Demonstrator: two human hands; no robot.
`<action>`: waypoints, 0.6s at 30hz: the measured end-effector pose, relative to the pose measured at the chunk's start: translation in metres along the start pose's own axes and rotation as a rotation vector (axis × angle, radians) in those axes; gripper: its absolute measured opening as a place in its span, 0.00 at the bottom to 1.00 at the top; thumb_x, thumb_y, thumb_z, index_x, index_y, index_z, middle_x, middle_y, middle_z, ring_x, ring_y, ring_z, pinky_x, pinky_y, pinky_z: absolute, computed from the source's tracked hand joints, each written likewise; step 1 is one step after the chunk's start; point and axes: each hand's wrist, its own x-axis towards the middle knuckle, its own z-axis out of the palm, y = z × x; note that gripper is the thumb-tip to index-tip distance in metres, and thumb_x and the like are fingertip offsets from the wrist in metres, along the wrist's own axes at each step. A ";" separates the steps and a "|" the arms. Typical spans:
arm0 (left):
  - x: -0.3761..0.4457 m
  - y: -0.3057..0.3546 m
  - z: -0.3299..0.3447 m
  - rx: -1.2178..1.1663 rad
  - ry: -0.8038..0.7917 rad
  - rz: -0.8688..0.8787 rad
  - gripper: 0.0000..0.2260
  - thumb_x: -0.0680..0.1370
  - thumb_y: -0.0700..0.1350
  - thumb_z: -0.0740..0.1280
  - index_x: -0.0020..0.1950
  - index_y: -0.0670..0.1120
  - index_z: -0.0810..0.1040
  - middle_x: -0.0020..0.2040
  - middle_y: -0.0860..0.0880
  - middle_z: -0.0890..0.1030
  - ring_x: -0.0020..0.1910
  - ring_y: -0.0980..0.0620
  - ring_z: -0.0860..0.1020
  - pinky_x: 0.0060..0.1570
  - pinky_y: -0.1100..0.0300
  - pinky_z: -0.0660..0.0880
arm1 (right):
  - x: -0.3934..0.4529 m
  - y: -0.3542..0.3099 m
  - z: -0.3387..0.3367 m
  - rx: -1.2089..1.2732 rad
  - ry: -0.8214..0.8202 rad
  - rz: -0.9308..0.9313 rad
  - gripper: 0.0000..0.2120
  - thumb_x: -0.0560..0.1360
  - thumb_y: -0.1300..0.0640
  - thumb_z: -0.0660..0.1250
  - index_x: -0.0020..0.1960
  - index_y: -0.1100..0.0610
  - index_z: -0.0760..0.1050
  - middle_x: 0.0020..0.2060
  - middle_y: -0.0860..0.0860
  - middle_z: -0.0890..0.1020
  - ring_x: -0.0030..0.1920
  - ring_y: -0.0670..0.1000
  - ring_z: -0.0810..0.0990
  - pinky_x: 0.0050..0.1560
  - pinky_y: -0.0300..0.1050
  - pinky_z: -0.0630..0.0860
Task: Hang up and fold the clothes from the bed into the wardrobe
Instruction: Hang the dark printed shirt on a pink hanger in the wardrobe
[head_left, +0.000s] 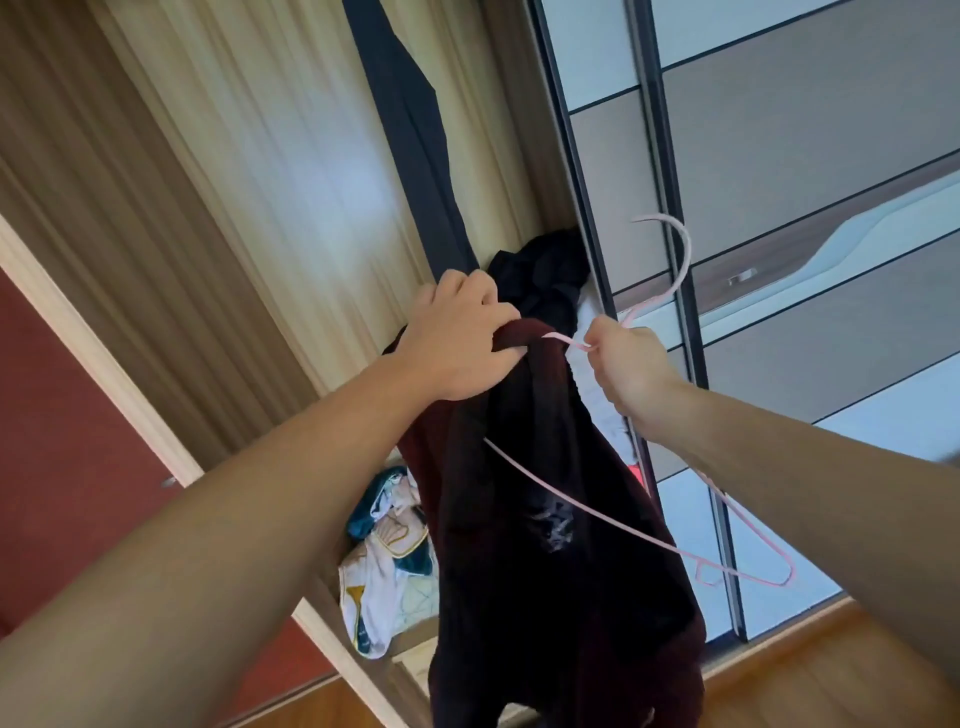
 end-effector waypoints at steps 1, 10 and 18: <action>0.004 0.000 -0.001 -0.069 -0.076 0.034 0.16 0.77 0.59 0.61 0.61 0.55 0.75 0.55 0.52 0.74 0.59 0.47 0.70 0.58 0.50 0.66 | 0.001 0.001 -0.003 0.027 0.002 -0.006 0.12 0.71 0.53 0.58 0.31 0.53 0.60 0.25 0.48 0.63 0.27 0.50 0.58 0.29 0.44 0.55; 0.032 0.012 0.001 -0.053 -0.028 0.228 0.10 0.79 0.60 0.62 0.54 0.56 0.73 0.31 0.57 0.71 0.33 0.52 0.73 0.35 0.56 0.69 | 0.013 -0.001 -0.043 -0.275 0.108 -0.349 0.17 0.75 0.53 0.60 0.30 0.57 0.64 0.25 0.52 0.65 0.28 0.52 0.62 0.34 0.47 0.61; 0.034 -0.007 -0.015 -0.030 0.005 0.066 0.10 0.80 0.55 0.60 0.61 0.58 0.73 0.42 0.50 0.80 0.42 0.45 0.78 0.43 0.52 0.75 | 0.012 0.068 -0.035 -0.834 -0.004 -0.996 0.05 0.73 0.55 0.65 0.47 0.54 0.77 0.39 0.50 0.78 0.39 0.55 0.77 0.42 0.52 0.76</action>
